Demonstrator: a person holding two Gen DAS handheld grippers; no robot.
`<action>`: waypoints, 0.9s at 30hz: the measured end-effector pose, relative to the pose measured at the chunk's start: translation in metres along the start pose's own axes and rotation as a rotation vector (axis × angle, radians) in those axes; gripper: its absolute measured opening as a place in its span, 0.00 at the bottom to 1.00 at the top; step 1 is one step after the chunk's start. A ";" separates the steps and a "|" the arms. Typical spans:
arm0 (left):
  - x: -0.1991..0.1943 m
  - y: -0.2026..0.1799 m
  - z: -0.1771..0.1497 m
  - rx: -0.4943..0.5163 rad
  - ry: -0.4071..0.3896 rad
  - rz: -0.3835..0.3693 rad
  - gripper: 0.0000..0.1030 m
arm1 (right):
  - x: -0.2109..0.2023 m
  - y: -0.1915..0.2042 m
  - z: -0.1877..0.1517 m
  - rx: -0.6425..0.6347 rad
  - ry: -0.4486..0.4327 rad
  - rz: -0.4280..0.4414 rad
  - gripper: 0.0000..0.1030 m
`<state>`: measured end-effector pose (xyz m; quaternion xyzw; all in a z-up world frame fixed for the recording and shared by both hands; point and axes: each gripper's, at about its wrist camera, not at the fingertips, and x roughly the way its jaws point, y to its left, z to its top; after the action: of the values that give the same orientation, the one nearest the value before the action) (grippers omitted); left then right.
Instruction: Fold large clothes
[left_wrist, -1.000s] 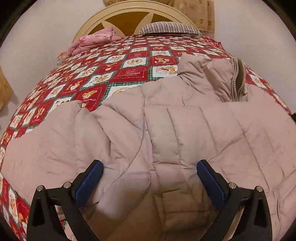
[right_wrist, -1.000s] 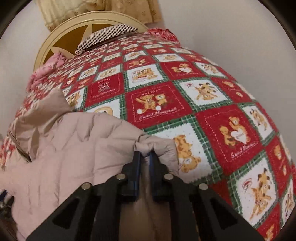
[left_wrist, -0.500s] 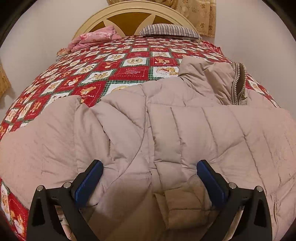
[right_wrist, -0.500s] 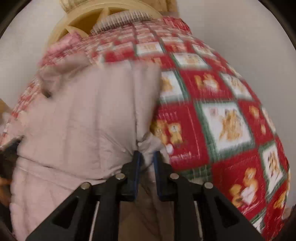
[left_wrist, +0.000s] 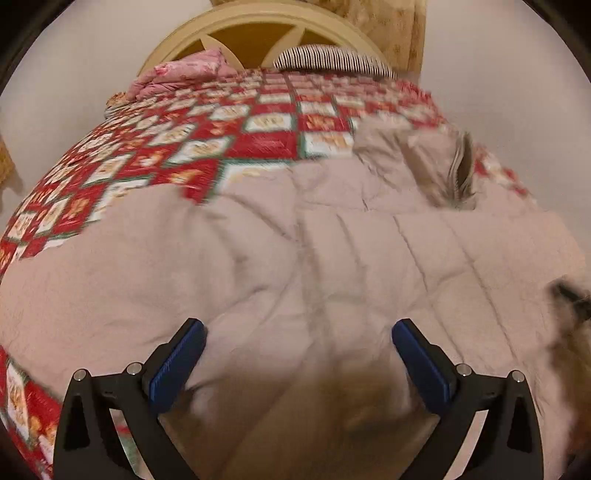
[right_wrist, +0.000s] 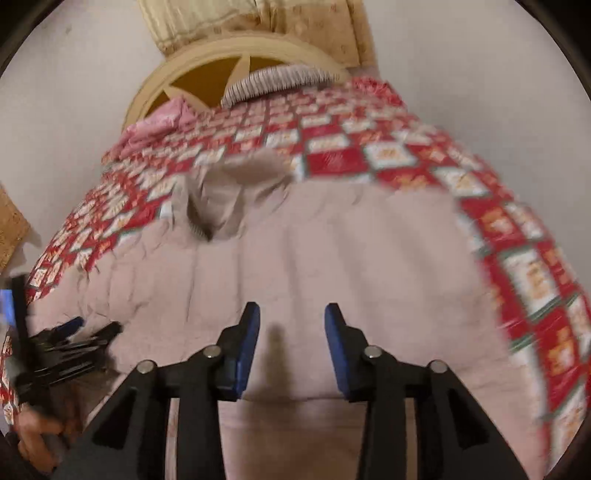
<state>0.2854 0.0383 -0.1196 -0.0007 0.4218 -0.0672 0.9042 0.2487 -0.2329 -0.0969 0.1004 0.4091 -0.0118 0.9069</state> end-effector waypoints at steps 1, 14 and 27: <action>-0.018 0.019 -0.005 -0.025 -0.035 -0.001 0.99 | 0.013 0.004 -0.007 -0.017 0.024 -0.021 0.44; -0.075 0.336 -0.064 -0.881 -0.051 0.461 0.99 | 0.028 0.013 -0.023 -0.087 0.005 -0.002 0.67; -0.026 0.341 -0.035 -0.819 -0.116 0.392 0.75 | 0.028 0.019 -0.024 -0.090 0.006 0.014 0.74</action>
<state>0.2838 0.3817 -0.1419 -0.2822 0.3547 0.2777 0.8470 0.2517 -0.2083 -0.1303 0.0626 0.4110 0.0132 0.9094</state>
